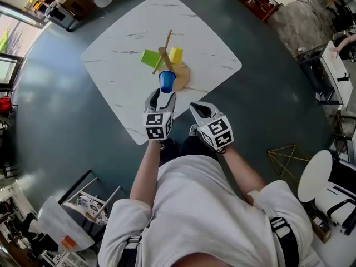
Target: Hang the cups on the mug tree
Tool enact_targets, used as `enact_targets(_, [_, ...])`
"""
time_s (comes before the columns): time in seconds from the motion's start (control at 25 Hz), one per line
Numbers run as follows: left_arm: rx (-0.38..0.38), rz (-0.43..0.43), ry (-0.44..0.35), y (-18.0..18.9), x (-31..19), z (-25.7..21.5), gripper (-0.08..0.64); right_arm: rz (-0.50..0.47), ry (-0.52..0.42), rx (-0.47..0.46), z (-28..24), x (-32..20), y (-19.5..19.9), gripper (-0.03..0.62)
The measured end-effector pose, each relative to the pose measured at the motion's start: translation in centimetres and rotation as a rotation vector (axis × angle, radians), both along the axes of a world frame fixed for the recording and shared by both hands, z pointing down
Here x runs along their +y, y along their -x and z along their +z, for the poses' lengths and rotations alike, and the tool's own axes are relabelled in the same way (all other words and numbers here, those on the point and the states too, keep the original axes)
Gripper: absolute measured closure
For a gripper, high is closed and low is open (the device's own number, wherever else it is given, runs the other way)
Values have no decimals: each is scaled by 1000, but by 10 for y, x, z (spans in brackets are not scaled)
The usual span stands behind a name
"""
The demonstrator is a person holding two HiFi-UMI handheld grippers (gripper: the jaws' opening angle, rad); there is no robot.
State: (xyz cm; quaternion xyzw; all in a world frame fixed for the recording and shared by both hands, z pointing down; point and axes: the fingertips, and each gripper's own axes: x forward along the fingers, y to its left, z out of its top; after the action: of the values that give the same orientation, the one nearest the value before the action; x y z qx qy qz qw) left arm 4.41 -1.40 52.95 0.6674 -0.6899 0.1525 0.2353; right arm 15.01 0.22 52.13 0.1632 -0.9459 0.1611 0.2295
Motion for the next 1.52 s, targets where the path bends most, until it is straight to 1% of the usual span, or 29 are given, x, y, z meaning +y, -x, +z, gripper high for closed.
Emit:
enact_targets(0.12, [7, -38, -42, 7, 6, -14, 314, -3, -14, -29, -8, -2, 11, 594])
enact_targets(0.16, [8, -56, -63, 10, 9, -20, 329, -1, -23, -41, -12, -3, 16, 594])
enact_targets(0.32, [-47, -101, -129, 18, 19, -44, 424, -8, -61, -92, -36, -8, 40, 594])
enact_targets(0.4, [-74, -119, -149, 21, 25, -54, 467, -18, -78, -115, -48, -9, 52, 594])
enact_targets(0.52, [-100, -162, -171, 25, 33, -68, 550, -18, -97, -141, -62, -13, 65, 594])
enact_targets(0.56, [-107, -174, -177, 25, 35, -74, 557, -15, -102, -150, -66, -14, 67, 594])
enact_targets(0.72, [-132, -210, -194, 20, 45, -91, 557, -26, -146, -187, -82, -11, 74, 594])
enact_targets(0.8, [-129, -229, -199, 18, 50, -96, 557, -27, -172, -201, -90, -8, 74, 594])
enact_targets(0.96, [-113, -255, -240, 13, 58, -109, 557, -25, -220, -213, -102, -5, 66, 594])
enact_targets(1.16, [-157, -256, -277, 9, 75, -129, 557, 16, -253, -245, -123, 2, 53, 594])
enact_targets(1.24, [-158, -251, -298, 6, 80, -138, 557, 23, -264, -259, -131, 6, 48, 594])
enact_targets(1.4, [-160, -219, -339, -1, 95, -153, 557, 66, -320, -272, -148, 21, 39, 594])
enact_targets(1.52, [-168, -191, -377, -6, 111, -170, 557, 109, -331, -294, -164, 40, 34, 594])
